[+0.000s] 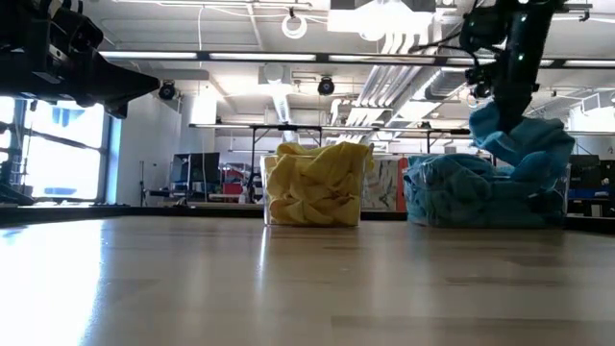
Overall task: Sort microfiber towel by color & place in baskets
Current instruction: Put the blue towel into the right transparent bin
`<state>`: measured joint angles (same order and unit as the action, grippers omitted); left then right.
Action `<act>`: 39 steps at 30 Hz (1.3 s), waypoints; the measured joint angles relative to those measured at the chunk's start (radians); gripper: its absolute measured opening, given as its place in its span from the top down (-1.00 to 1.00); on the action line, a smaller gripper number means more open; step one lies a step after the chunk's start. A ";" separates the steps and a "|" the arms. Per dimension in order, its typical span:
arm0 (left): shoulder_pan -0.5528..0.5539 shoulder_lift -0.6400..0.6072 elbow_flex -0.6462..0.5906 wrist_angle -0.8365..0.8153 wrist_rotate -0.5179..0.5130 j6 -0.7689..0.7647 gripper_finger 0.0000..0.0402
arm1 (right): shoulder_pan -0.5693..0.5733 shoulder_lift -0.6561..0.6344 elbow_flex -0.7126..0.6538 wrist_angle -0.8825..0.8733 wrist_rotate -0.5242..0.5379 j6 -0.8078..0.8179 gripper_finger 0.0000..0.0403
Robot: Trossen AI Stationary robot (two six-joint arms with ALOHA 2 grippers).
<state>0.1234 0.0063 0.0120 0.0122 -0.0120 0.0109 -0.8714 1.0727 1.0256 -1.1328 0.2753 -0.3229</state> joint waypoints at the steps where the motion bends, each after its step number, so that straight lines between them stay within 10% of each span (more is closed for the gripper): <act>1: 0.000 0.000 0.000 0.000 0.000 0.000 1.00 | -0.007 0.019 0.000 -0.006 0.016 -0.024 1.00; 22: 0.000 0.000 0.000 0.000 0.000 0.000 1.00 | -0.008 0.238 -0.308 0.305 0.013 -0.131 0.93; 39: 0.000 0.000 0.000 0.000 0.000 0.000 1.00 | -0.008 0.173 -0.150 0.112 -0.068 -0.015 0.79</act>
<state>0.1234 0.0063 0.0120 0.0122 -0.0120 0.0109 -0.8791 1.2453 0.8756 -1.0207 0.2077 -0.3381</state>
